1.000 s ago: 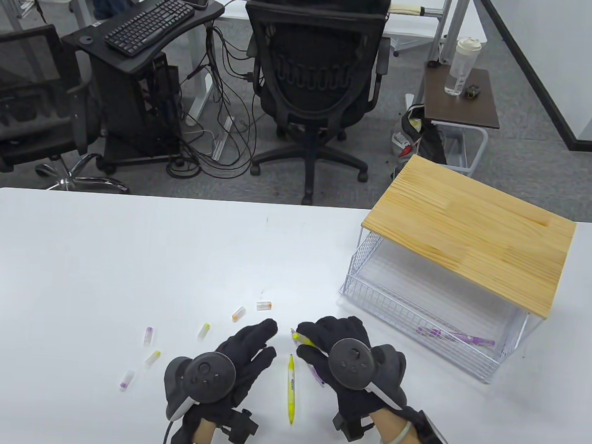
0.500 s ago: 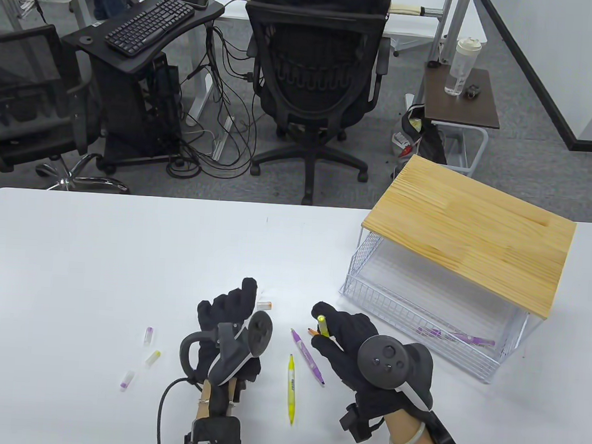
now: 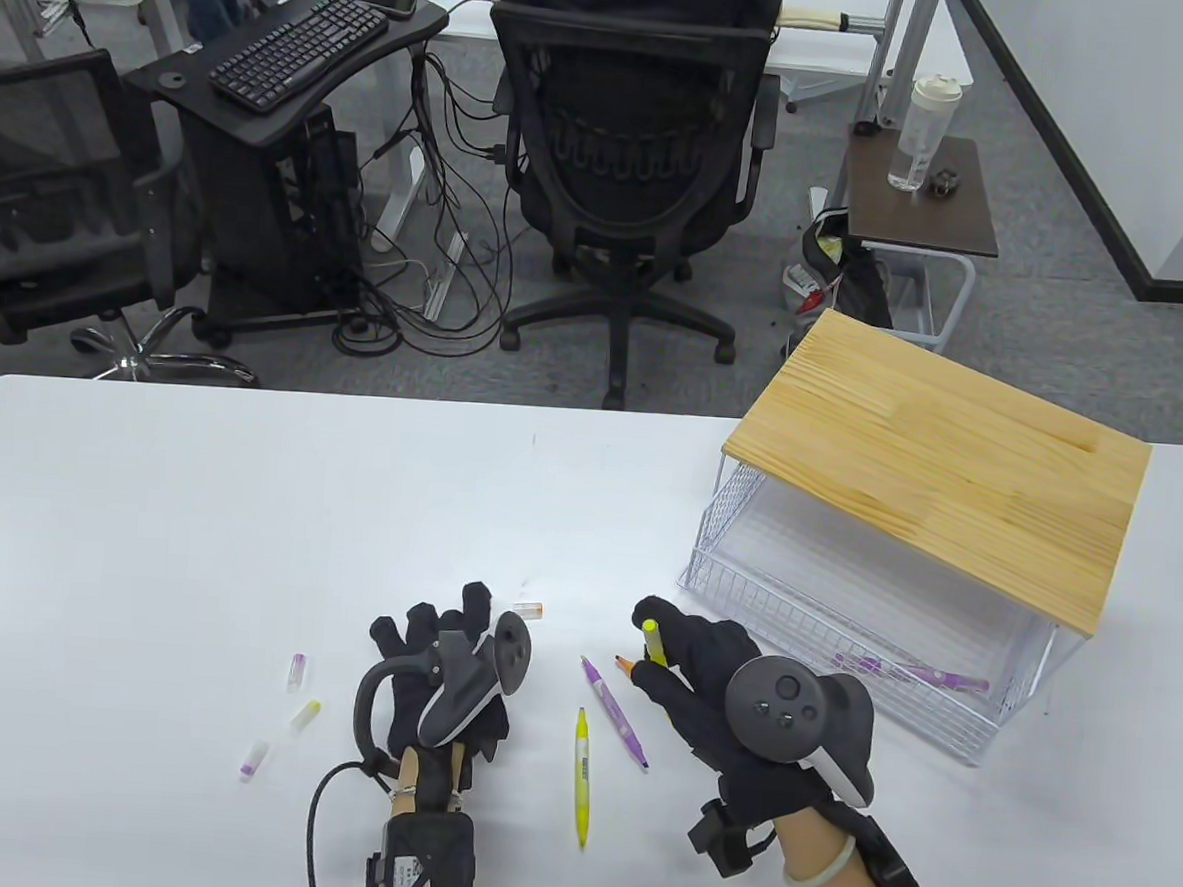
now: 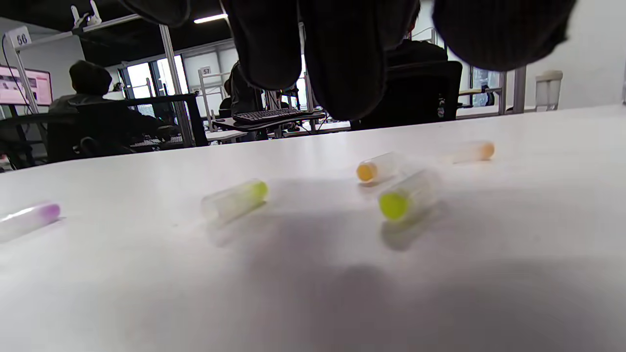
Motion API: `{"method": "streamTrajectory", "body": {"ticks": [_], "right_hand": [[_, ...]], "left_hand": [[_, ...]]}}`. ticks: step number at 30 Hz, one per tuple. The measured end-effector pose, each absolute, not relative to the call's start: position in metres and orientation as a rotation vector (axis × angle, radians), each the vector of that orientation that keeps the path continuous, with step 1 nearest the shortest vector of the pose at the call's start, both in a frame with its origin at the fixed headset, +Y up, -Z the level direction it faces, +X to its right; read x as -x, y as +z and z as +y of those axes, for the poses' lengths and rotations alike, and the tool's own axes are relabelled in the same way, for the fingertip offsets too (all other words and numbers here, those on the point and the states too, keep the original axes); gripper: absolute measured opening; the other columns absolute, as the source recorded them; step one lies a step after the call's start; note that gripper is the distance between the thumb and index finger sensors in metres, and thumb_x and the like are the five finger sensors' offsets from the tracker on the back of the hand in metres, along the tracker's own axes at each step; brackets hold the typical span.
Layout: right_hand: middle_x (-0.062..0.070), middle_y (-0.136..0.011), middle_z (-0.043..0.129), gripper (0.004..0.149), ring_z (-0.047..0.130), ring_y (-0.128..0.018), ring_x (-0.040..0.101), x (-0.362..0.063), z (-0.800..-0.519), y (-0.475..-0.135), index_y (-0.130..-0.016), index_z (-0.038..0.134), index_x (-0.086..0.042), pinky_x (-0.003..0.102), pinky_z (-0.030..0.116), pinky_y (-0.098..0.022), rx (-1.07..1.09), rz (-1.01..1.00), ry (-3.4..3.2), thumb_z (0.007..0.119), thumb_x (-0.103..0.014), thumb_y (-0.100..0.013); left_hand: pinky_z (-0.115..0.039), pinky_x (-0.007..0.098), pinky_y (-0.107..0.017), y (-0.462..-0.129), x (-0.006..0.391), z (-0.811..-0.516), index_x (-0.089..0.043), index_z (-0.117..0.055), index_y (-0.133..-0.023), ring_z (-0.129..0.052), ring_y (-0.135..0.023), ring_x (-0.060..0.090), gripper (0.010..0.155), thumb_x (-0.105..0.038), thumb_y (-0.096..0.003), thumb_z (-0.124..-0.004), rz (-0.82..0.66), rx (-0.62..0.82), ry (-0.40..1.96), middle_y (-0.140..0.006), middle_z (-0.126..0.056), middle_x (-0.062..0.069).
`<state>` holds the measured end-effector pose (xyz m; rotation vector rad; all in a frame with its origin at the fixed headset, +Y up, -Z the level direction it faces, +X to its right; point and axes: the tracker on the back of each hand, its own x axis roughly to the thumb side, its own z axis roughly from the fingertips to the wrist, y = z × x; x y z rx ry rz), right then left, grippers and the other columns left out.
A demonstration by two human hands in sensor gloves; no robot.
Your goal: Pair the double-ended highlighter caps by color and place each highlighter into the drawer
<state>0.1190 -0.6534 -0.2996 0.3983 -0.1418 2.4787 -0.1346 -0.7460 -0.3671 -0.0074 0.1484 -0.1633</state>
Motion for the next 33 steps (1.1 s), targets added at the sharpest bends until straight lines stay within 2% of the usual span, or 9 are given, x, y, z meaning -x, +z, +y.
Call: {"method": "streamTrajectory", "body": {"ticks": [9, 20, 24, 28, 30, 33], "right_hand": [[-0.017, -0.102, 0.07, 0.056, 0.074, -0.097, 0.017, -0.12, -0.654, -0.3, -0.111, 0.041, -0.043, 0.054, 0.046, -0.088, -0.403, -0.128, 2.468, 0.064, -0.053, -0.061], [-0.017, -0.102, 0.07, 0.056, 0.075, -0.097, 0.017, -0.113, -0.66, -0.302, -0.111, 0.042, -0.043, 0.055, 0.047, -0.088, -0.41, -0.096, 2.492, 0.064, -0.052, -0.061], [-0.017, -0.101, 0.07, 0.056, 0.075, -0.097, 0.017, -0.111, -0.662, -0.302, -0.111, 0.042, -0.043, 0.055, 0.047, -0.088, -0.412, -0.093, 2.504, 0.064, -0.052, -0.061], [-0.017, -0.101, 0.07, 0.056, 0.075, -0.097, 0.017, -0.11, -0.663, -0.304, -0.111, 0.042, -0.043, 0.055, 0.047, -0.088, -0.404, -0.09, 2.514, 0.064, -0.052, -0.061], [-0.017, -0.102, 0.07, 0.056, 0.075, -0.097, 0.017, -0.111, -0.663, -0.304, -0.111, 0.041, -0.043, 0.055, 0.047, -0.088, -0.394, -0.096, 2.518, 0.064, -0.052, -0.06], [-0.016, -0.101, 0.071, 0.061, 0.076, -0.096, 0.018, -0.115, -0.663, -0.306, -0.114, 0.033, -0.046, 0.054, 0.048, -0.087, -0.371, -0.109, 2.524, 0.064, -0.051, -0.061]], "left_hand": [[-0.051, 0.069, -0.073, -0.377, 0.129, -0.77, -0.025, -0.059, -0.109, -0.08, -0.101, 0.026, 0.076, -0.054, -0.0395, -0.074, 0.183, 0.118, -0.293, -0.091, -0.094, -0.007], [-0.054, 0.065, -0.074, -0.378, 0.121, -0.773, -0.022, -0.059, -0.107, -0.087, -0.095, 0.016, 0.077, -0.051, -0.0377, -0.078, 0.176, 0.126, -0.361, -0.084, -0.097, -0.01], [-0.057, 0.063, -0.073, -0.377, 0.119, -0.772, -0.023, -0.062, -0.105, -0.091, -0.091, 0.011, 0.073, -0.047, -0.0389, -0.08, 0.178, 0.125, -0.375, -0.077, -0.097, -0.013], [-0.058, 0.062, -0.073, -0.375, 0.114, -0.771, -0.023, -0.062, -0.105, -0.092, -0.089, 0.009, 0.071, -0.045, -0.0398, -0.08, 0.179, 0.107, -0.425, -0.076, -0.098, -0.013], [-0.057, 0.063, -0.073, -0.372, 0.113, -0.765, -0.022, -0.061, -0.106, -0.094, -0.088, 0.011, 0.072, -0.045, -0.0403, -0.08, 0.183, 0.05, -0.419, -0.075, -0.1, -0.014], [-0.054, 0.065, -0.073, -0.367, 0.115, -0.743, -0.017, -0.055, -0.11, -0.09, -0.091, 0.02, 0.069, -0.04, -0.0475, -0.075, 0.187, 0.006, -0.285, -0.082, -0.096, -0.007]]}}
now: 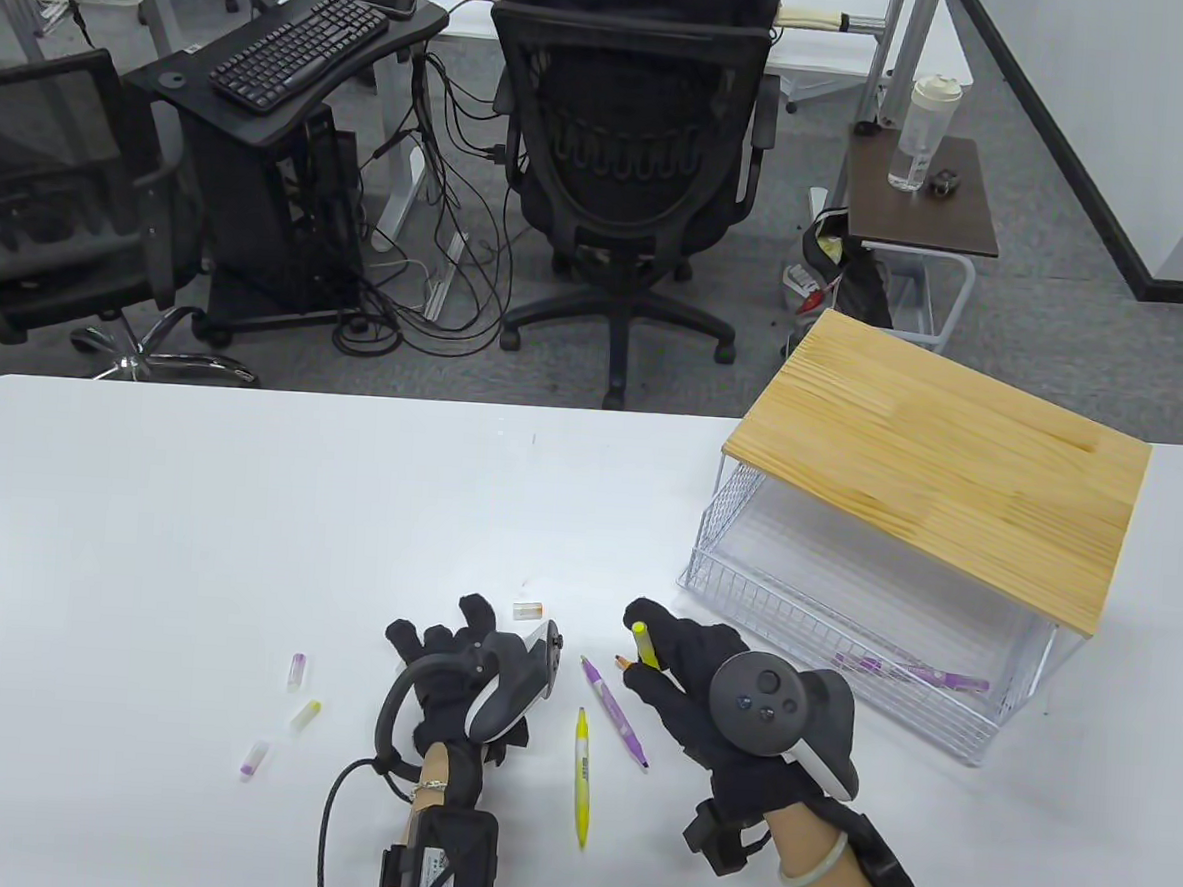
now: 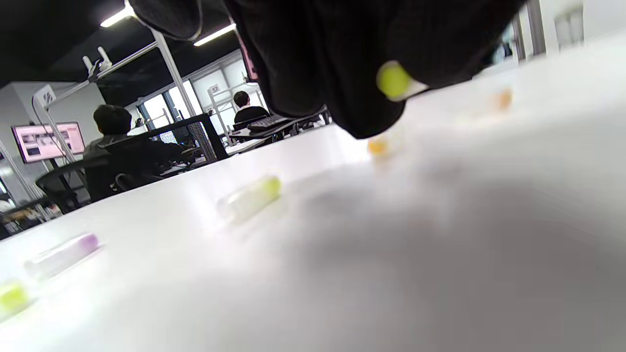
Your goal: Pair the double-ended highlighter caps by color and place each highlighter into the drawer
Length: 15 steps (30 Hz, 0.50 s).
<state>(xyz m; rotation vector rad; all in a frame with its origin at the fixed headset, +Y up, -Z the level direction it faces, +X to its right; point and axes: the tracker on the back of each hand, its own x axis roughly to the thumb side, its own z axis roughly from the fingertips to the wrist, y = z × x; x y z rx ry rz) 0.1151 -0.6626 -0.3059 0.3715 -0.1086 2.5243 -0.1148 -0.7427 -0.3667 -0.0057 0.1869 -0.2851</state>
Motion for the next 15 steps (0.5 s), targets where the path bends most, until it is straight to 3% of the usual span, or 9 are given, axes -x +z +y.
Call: {"method": "streamTrajectory", "body": {"ticks": [5, 10, 15], "right_hand": [[-0.014, -0.101, 0.072, 0.07, 0.085, -0.085, 0.015, -0.12, -0.668, -0.314, -0.113, 0.016, -0.049, 0.047, 0.058, -0.086, -0.35, -0.039, 2.489, 0.064, -0.049, -0.062], [-0.014, -0.102, 0.071, 0.07, 0.089, -0.078, 0.011, -0.124, -0.673, -0.322, -0.111, 0.013, -0.054, 0.041, 0.066, -0.082, -0.357, 0.052, 2.414, 0.063, -0.048, -0.064], [-0.016, -0.104, 0.066, 0.064, 0.088, -0.08, 0.01, -0.131, -0.675, -0.326, -0.107, 0.015, -0.058, 0.038, 0.065, -0.084, -0.362, 0.104, 2.323, 0.063, -0.047, -0.065]], "left_hand": [[-0.06, 0.06, -0.074, -0.345, 0.118, -0.695, -0.016, -0.049, -0.113, -0.084, -0.095, 0.032, 0.06, -0.03, -0.0559, -0.063, 0.083, -0.139, 0.052, -0.096, -0.084, 0.002], [-0.074, 0.048, -0.069, -0.328, 0.123, -0.669, -0.015, -0.047, -0.113, -0.097, -0.078, 0.019, 0.058, -0.027, -0.0571, -0.059, -0.114, -0.135, 0.338, -0.1, -0.077, 0.005], [-0.078, 0.043, -0.065, -0.319, 0.134, -0.668, -0.013, -0.05, -0.112, -0.1, -0.069, 0.009, 0.057, -0.024, -0.0566, -0.061, -0.27, -0.062, 0.434, -0.099, -0.078, 0.008]]}}
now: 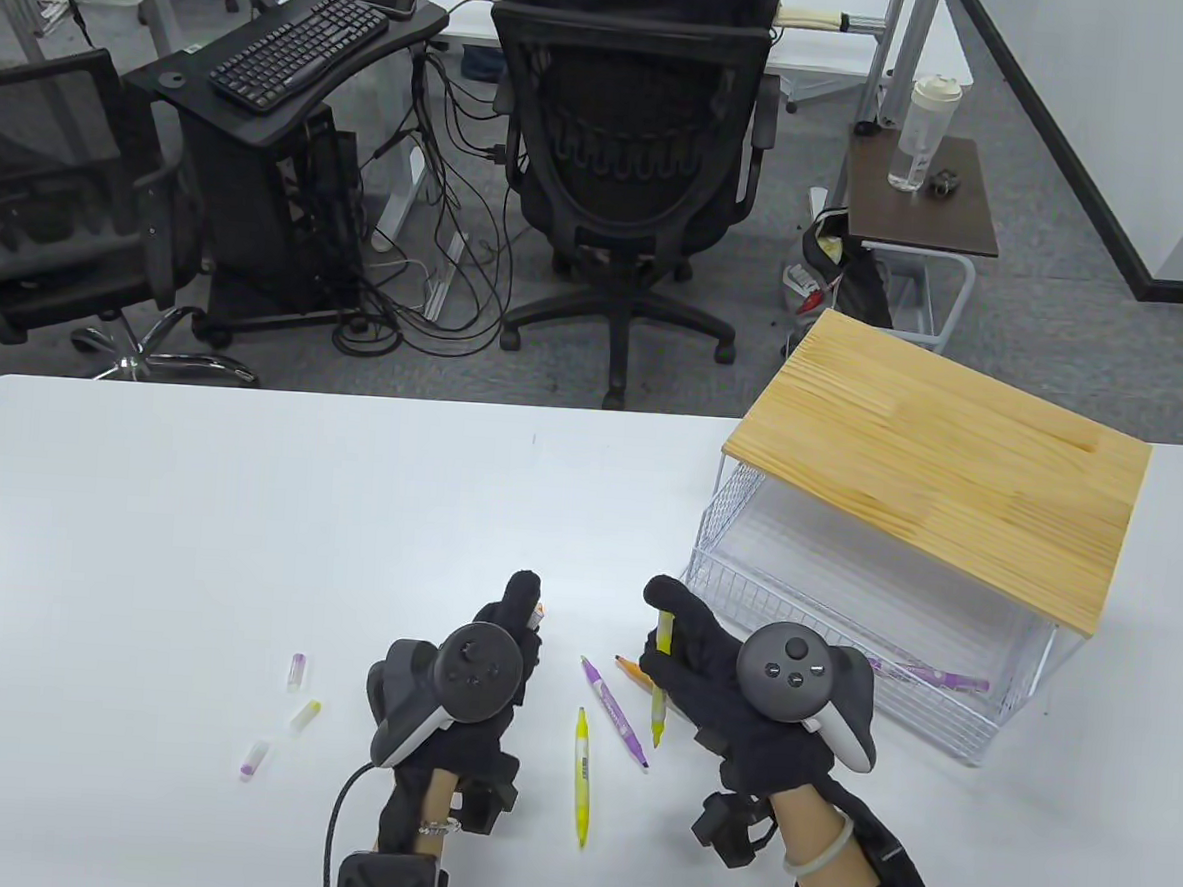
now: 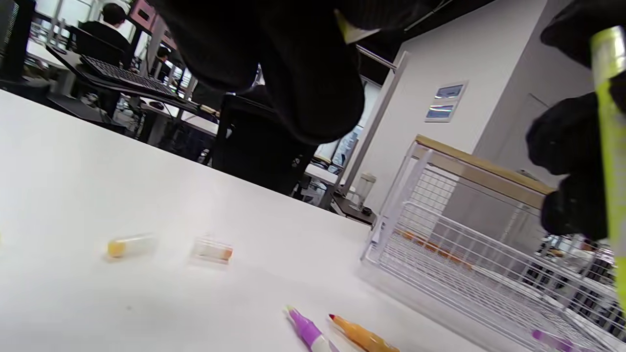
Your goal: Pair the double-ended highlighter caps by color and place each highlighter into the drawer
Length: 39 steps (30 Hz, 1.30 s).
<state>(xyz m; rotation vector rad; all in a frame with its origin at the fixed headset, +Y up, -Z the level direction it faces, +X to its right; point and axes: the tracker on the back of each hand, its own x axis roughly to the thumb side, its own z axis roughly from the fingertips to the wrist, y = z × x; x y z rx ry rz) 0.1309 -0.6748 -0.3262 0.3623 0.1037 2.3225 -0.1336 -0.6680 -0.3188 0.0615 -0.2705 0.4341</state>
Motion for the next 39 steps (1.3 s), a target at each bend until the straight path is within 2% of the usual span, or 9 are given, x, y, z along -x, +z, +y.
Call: {"method": "streamTrajectory", "body": {"ticks": [3, 5, 7, 8, 12, 21, 31, 35, 39], "right_hand": [[-0.017, -0.106, 0.062, 0.059, 0.088, -0.081, 0.006, -0.135, -0.676, -0.328, -0.106, 0.019, -0.056, 0.034, 0.066, -0.085, -0.331, 0.109, 2.261, 0.062, -0.048, -0.066], [-0.016, -0.106, 0.064, 0.048, 0.09, -0.08, 0.002, -0.139, -0.678, -0.331, -0.102, 0.031, -0.052, 0.03, 0.069, -0.084, -0.324, 0.135, 2.207, 0.063, -0.047, -0.067], [-0.016, -0.109, 0.063, 0.035, 0.089, -0.086, 0.002, -0.141, -0.681, -0.333, -0.097, 0.042, -0.05, 0.03, 0.067, -0.087, -0.344, 0.192, 2.127, 0.062, -0.045, -0.068], [-0.016, -0.111, 0.062, 0.034, 0.088, -0.088, 0.001, -0.141, -0.681, -0.334, -0.096, 0.043, -0.049, 0.029, 0.066, -0.087, -0.349, 0.204, 2.111, 0.063, -0.045, -0.068], [-0.018, -0.118, 0.053, 0.035, 0.081, -0.1, 0.001, -0.144, -0.685, -0.338, -0.1, 0.039, -0.049, 0.028, 0.059, -0.091, -0.402, 0.296, 1.988, 0.058, -0.043, -0.071], [-0.019, -0.123, 0.041, 0.036, 0.07, -0.109, 0.001, -0.15, -0.689, -0.341, -0.102, 0.034, -0.05, 0.029, 0.05, -0.093, -0.395, 0.32, 1.891, 0.053, -0.041, -0.072], [-0.019, -0.123, 0.039, 0.036, 0.067, -0.111, 0.0, -0.147, -0.696, -0.345, -0.103, 0.033, -0.05, 0.029, 0.047, -0.094, -0.428, 0.399, 1.827, 0.051, -0.042, -0.073], [-0.018, -0.124, 0.038, 0.039, 0.067, -0.111, 0.003, -0.143, -0.697, -0.344, -0.106, 0.029, -0.048, 0.032, 0.046, -0.094, -0.438, 0.408, 1.882, 0.046, -0.041, -0.072], [-0.014, -0.12, 0.049, 0.041, 0.075, -0.103, 0.007, -0.137, -0.697, -0.343, -0.108, 0.034, -0.045, 0.036, 0.052, -0.091, -0.441, 0.392, 2.003, 0.05, -0.04, -0.071]], "left_hand": [[-0.077, 0.045, -0.067, -0.32, 0.143, -0.674, -0.016, -0.054, -0.111, -0.1, -0.071, 0.011, 0.056, -0.022, -0.0555, -0.064, -0.288, -0.042, 0.467, -0.099, -0.078, 0.008], [-0.075, 0.046, -0.068, -0.321, 0.146, -0.678, -0.022, -0.061, -0.108, -0.099, -0.073, 0.011, 0.053, -0.022, -0.0546, -0.067, -0.302, -0.015, 0.478, -0.1, -0.077, 0.008], [-0.075, 0.047, -0.069, -0.323, 0.148, -0.681, -0.024, -0.064, -0.106, -0.099, -0.074, 0.011, 0.052, -0.022, -0.0541, -0.068, -0.311, 0.003, 0.483, -0.101, -0.077, 0.008], [-0.074, 0.047, -0.069, -0.323, 0.148, -0.682, -0.023, -0.064, -0.106, -0.098, -0.074, 0.011, 0.052, -0.022, -0.0541, -0.068, -0.312, 0.01, 0.483, -0.101, -0.077, 0.008], [-0.073, 0.048, -0.069, -0.322, 0.15, -0.684, -0.024, -0.065, -0.105, -0.098, -0.075, 0.012, 0.051, -0.021, -0.0542, -0.067, -0.303, -0.003, 0.477, -0.101, -0.076, 0.009], [-0.072, 0.05, -0.07, -0.322, 0.148, -0.684, -0.025, -0.067, -0.104, -0.097, -0.077, 0.013, 0.05, -0.021, -0.0544, -0.067, -0.317, 0.004, 0.48, -0.103, -0.074, 0.009], [-0.071, 0.05, -0.07, -0.318, 0.141, -0.679, -0.027, -0.067, -0.104, -0.096, -0.079, 0.014, 0.05, -0.022, -0.0545, -0.068, -0.325, -0.024, 0.457, -0.103, -0.074, 0.008], [-0.072, 0.048, -0.07, -0.316, 0.143, -0.676, -0.025, -0.069, -0.103, -0.097, -0.077, 0.012, 0.049, -0.023, -0.0538, -0.07, -0.337, -0.054, 0.528, -0.102, -0.075, 0.007], [-0.072, 0.047, -0.071, -0.314, 0.145, -0.674, -0.025, -0.069, -0.103, -0.097, -0.077, 0.012, 0.049, -0.023, -0.0535, -0.07, -0.33, -0.08, 0.483, -0.102, -0.075, 0.006]]}}
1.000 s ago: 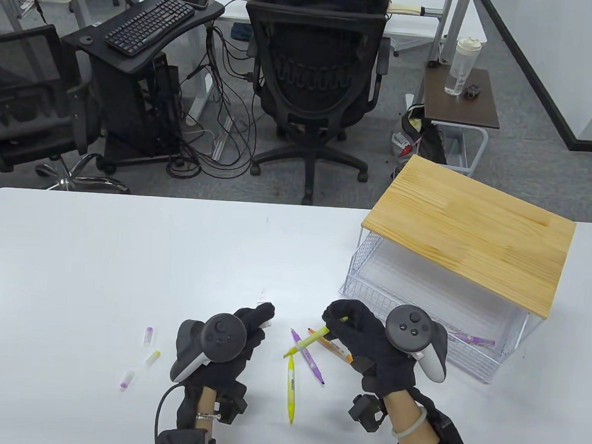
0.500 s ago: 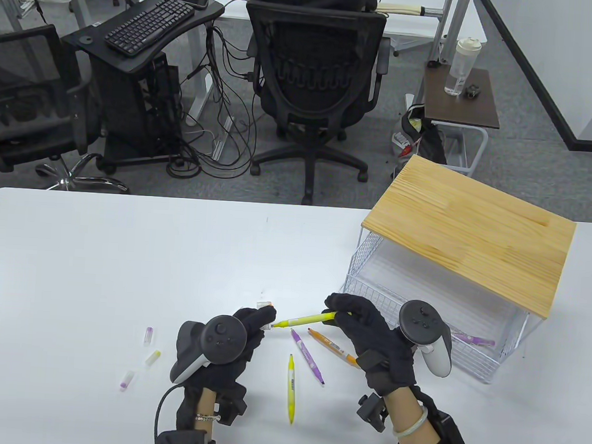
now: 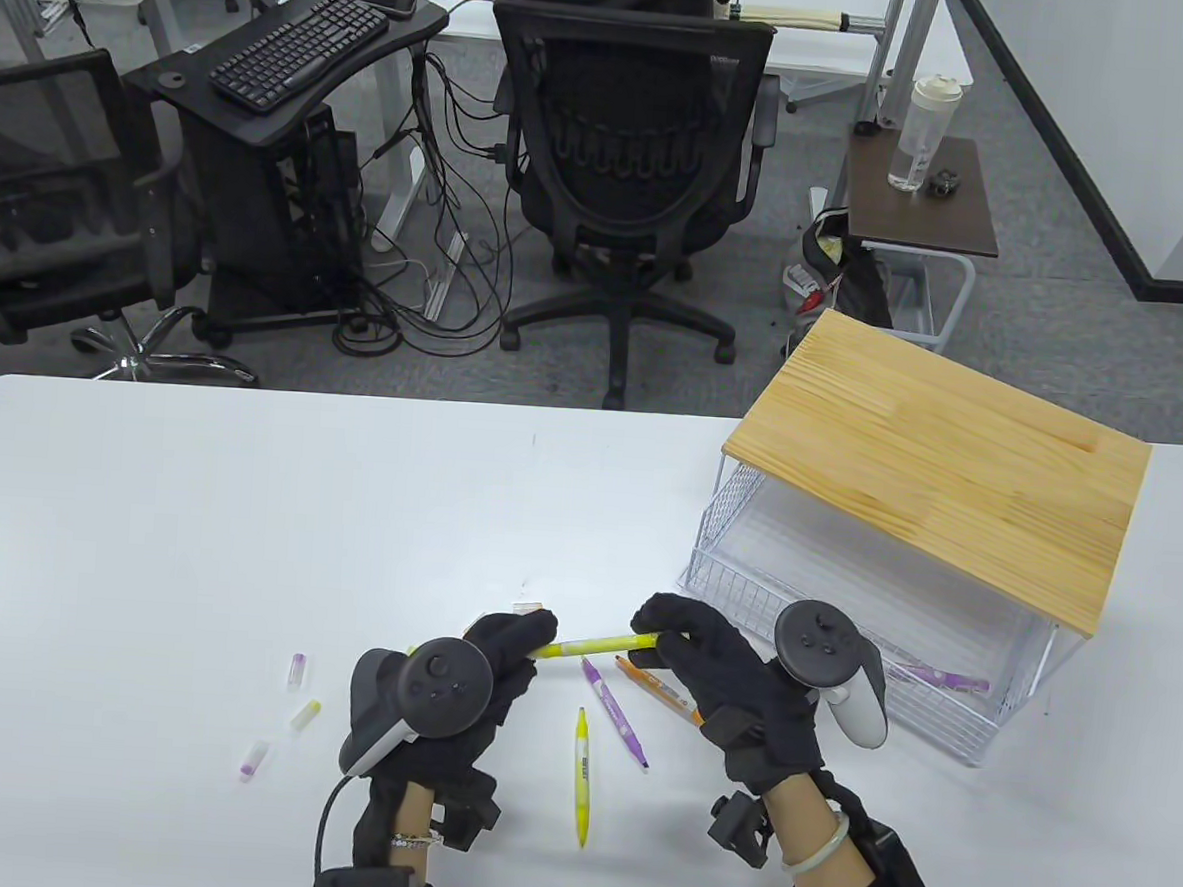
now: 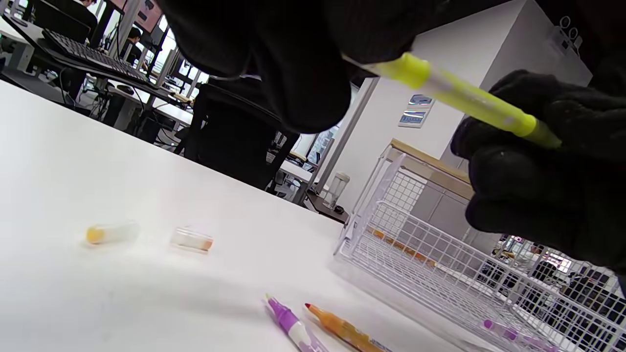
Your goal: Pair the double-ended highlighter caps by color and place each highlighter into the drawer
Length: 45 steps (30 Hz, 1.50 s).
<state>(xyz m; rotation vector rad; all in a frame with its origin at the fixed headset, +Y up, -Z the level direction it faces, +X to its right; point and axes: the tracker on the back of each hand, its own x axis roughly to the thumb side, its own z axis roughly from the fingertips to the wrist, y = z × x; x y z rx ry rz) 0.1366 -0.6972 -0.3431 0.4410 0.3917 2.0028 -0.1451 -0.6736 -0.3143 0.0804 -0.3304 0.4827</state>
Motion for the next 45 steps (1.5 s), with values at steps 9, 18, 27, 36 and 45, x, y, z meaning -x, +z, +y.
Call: {"method": "streamTrajectory", "body": {"ticks": [9, 18, 27, 36, 45], "right_hand": [[-0.015, -0.105, 0.063, 0.046, 0.082, -0.088, 0.011, -0.126, -0.696, -0.336, -0.106, 0.041, -0.047, 0.047, 0.055, -0.087, -0.328, 0.128, 2.428, 0.063, -0.044, -0.065], [-0.021, -0.084, 0.077, 0.045, 0.088, -0.07, 0.009, -0.116, -0.69, -0.324, -0.099, 0.051, -0.05, 0.045, 0.057, -0.087, -0.311, -0.116, 2.722, 0.065, -0.052, -0.057], [-0.018, -0.068, 0.086, 0.043, 0.091, -0.056, 0.014, -0.113, -0.689, -0.324, -0.095, 0.063, -0.045, 0.044, 0.06, -0.085, -0.407, -0.017, 2.733, 0.066, -0.051, -0.053], [-0.014, -0.057, 0.091, 0.043, 0.093, -0.044, 0.016, -0.113, -0.687, -0.324, -0.093, 0.071, -0.037, 0.043, 0.067, -0.078, -0.466, 0.07, 2.696, 0.069, -0.049, -0.051], [-0.01, -0.044, 0.092, 0.047, 0.092, -0.029, 0.018, -0.116, -0.685, -0.327, -0.091, 0.077, -0.019, 0.042, 0.073, -0.068, -0.586, 0.316, 2.419, 0.063, -0.047, -0.055]], "left_hand": [[-0.075, 0.044, -0.07, -0.307, 0.137, -0.665, -0.025, -0.076, -0.098, -0.101, -0.071, 0.011, 0.047, -0.024, -0.0519, -0.074, -0.363, -0.134, 0.485, -0.096, -0.085, 0.004], [-0.075, 0.044, -0.07, -0.302, 0.122, -0.666, -0.025, -0.077, -0.097, -0.102, -0.066, 0.009, 0.048, -0.03, -0.049, -0.076, -0.35, -0.18, 0.273, -0.092, -0.086, 0.001], [-0.078, 0.043, -0.069, -0.3, 0.119, -0.667, -0.026, -0.08, -0.094, -0.103, -0.06, 0.007, 0.049, -0.031, -0.0454, -0.079, -0.351, -0.176, 0.189, -0.087, -0.089, -0.001], [-0.079, 0.039, -0.069, -0.299, 0.106, -0.672, -0.03, -0.083, -0.089, -0.105, -0.053, 0.004, 0.05, -0.035, -0.0391, -0.083, -0.323, -0.24, 0.031, -0.081, -0.091, -0.007], [-0.081, 0.038, -0.068, -0.296, 0.097, -0.673, -0.032, -0.085, -0.085, -0.106, -0.049, 0.003, 0.048, -0.035, -0.0377, -0.085, -0.322, -0.271, -0.075, -0.078, -0.092, -0.009]]}}
